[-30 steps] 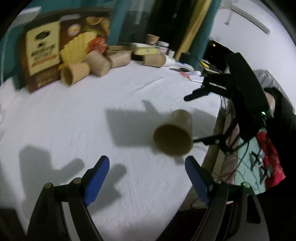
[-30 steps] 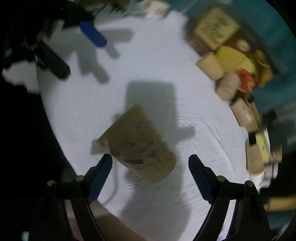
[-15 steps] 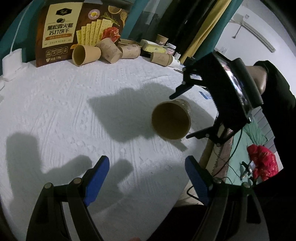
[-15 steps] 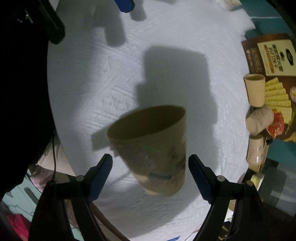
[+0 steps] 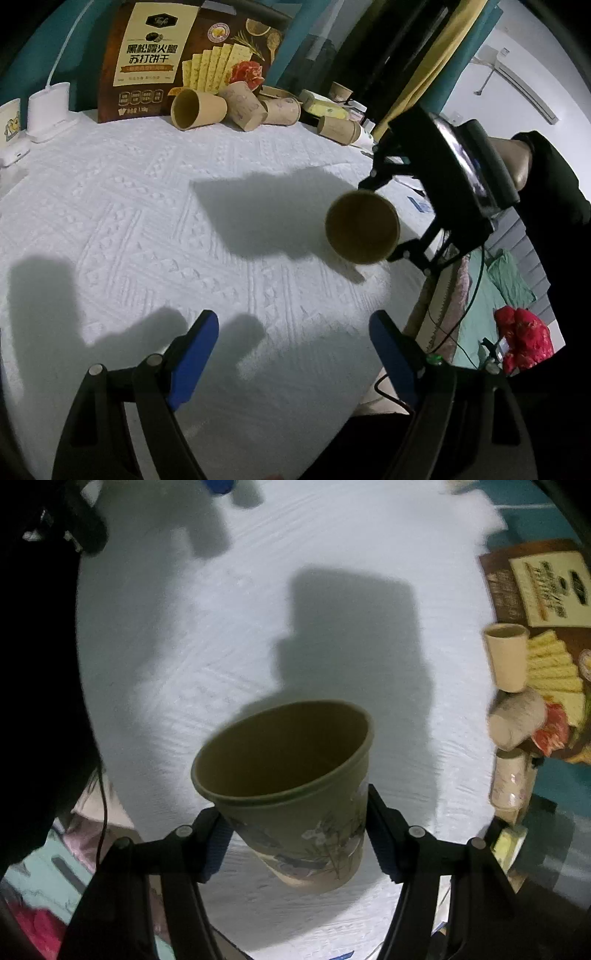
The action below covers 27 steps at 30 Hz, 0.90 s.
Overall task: Flip cup upright
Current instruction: 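Grasp the cup with the right gripper and rotate it mouth up, then lower the upright cup onto the tablecloth with the right gripper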
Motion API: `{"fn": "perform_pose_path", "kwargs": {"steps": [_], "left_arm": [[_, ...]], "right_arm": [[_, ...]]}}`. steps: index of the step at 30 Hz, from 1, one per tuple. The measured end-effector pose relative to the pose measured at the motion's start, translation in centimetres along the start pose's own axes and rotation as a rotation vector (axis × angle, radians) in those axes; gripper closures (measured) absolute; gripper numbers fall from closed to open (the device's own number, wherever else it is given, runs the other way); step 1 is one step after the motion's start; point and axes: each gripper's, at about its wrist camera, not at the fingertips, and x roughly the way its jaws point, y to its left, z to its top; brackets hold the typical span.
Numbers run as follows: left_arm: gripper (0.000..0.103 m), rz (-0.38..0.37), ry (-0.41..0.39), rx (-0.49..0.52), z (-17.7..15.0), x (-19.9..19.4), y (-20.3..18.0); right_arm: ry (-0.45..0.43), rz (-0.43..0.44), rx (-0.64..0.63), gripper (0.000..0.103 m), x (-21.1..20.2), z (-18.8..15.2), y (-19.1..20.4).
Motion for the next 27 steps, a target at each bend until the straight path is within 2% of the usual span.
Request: {"fn": "perform_pose_path", "kwargs": {"steps": [4, 9, 14, 18, 22, 27], "left_arm": [[0.019, 0.026, -0.056, -0.012, 0.1, -0.7, -0.3], [0.019, 0.024, -0.126, -0.050, 0.4, -1.8, -0.1], [0.019, 0.050, -0.132, -0.065, 1.2, -1.5, 0.0], [0.019, 0.052, -0.121, -0.056, 1.9, -0.6, -0.6], [0.019, 0.064, -0.117, -0.002, 2.3, 0.1, -2.0], [0.019, 0.063, -0.115, 0.009, 2.6, 0.6, -2.5]], "right_arm": [[-0.106, -0.003, 0.140, 0.040, -0.8, -0.7, -2.0], [-0.314, 0.040, 0.458, 0.040, -0.7, -2.8, -4.1], [-0.526, 0.034, 0.796, 0.040, -0.3, -5.7, -4.6], [-0.638, 0.004, 0.988, 0.040, 0.2, -7.4, -3.9], [-0.693, -0.025, 1.115, 0.040, 0.7, -8.9, -3.3], [-0.740, -0.070, 1.268, 0.040, 1.3, -11.1, -2.9]]}}
